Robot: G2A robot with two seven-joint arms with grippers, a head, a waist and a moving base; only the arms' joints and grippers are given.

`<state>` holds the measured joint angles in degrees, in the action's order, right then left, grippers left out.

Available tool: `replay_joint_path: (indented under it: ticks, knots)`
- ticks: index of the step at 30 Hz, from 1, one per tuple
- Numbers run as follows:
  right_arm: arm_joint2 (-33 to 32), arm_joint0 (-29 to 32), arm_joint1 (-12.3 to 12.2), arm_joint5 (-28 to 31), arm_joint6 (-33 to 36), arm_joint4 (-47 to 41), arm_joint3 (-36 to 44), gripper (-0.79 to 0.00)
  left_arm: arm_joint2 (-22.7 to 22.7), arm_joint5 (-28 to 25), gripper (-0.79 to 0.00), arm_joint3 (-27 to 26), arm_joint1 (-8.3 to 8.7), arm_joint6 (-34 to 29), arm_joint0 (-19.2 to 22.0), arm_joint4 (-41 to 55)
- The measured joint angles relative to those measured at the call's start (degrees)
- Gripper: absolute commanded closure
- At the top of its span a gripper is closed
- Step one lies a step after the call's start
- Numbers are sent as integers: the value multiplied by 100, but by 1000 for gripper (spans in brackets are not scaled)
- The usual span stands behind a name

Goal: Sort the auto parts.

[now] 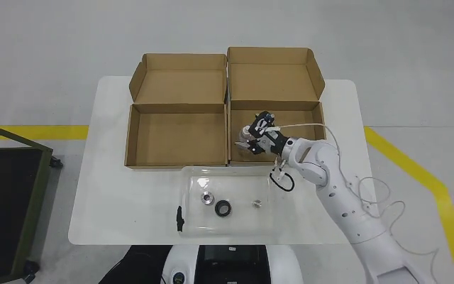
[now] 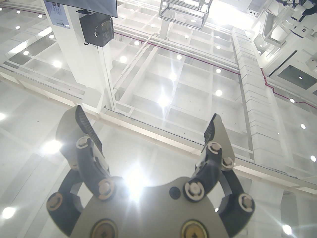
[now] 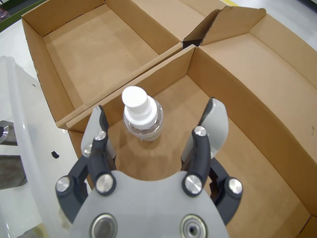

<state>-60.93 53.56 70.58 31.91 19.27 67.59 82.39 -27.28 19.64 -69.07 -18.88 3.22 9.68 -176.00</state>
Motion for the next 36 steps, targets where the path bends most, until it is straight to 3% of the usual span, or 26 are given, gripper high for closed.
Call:
replay_joint_path:
  ticks: [14, 24, 36]
  knots:
    - [-764, 793, -275, 930, 679, -122, 2196, -785, 0, 0, -785, 0, 0, 0, 0, 0]
    - [-1262, 1895, -508, 1548, 1556, 158, 3684, -785, 0, 0, -785, 0, 0, 0, 0, 0]
    - [-1268, 2560, -689, 2169, 2298, 445, 4117, -785, 0, 0, -785, 0, 0, 0, 0, 0]
